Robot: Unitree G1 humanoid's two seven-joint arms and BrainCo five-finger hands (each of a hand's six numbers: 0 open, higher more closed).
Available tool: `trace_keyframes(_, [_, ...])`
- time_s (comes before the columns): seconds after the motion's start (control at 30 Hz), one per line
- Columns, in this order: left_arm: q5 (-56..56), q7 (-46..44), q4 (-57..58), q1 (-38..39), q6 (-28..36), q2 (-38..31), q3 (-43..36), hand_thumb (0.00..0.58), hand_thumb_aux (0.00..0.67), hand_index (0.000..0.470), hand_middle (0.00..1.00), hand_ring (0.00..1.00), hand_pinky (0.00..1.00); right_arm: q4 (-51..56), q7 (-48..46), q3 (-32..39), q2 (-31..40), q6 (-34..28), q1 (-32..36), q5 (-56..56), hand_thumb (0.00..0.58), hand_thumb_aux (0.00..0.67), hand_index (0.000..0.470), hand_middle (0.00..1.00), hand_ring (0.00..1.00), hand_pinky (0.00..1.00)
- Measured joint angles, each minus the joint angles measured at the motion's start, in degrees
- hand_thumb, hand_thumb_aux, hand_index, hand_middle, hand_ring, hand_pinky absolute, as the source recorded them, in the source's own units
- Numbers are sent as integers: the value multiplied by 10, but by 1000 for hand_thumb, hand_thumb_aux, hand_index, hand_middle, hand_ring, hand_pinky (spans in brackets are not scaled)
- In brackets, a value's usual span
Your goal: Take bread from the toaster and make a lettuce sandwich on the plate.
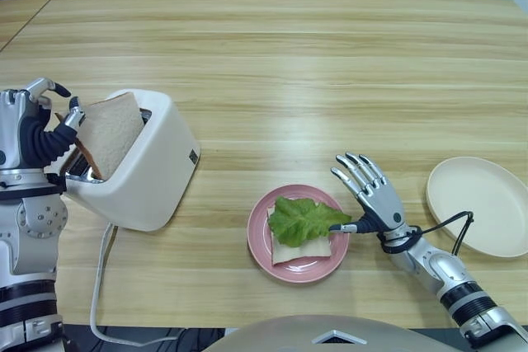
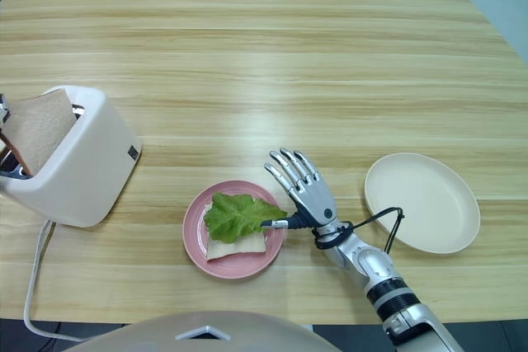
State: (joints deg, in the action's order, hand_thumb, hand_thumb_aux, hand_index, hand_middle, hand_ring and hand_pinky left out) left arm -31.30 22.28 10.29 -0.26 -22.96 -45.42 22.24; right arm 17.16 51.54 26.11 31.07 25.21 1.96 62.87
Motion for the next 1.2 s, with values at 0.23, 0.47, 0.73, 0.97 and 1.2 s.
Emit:
trace_keyframes(0.23, [47,-5,7,-3,-11,21,-1,580,670,470,1000,1000,1000,7,5,1,-2,0,0,-3,0,0,0,0,0,0])
trace_keyframes(0.47, [86,8,7,-25,-15,44,19,580,670,470,1000,1000,1000,8,6,1,-2,0,0,-10,0,0,0,0,0,0])
trace_keyframes(0.73, [96,9,7,-27,-15,47,27,580,670,470,1000,1000,1000,8,6,2,-1,0,-2,-11,0,0,0,0,0,0])
trace_keyframes(0.97, [93,22,3,-24,-17,50,40,580,670,470,1000,1000,1000,6,6,2,0,0,-5,-12,0,0,0,0,0,0])
trace_keyframes(1.2, [22,-30,-65,102,-16,39,42,0,0,0,0,0,0,5,5,4,5,1,-5,-11,0,0,0,0,0,0])
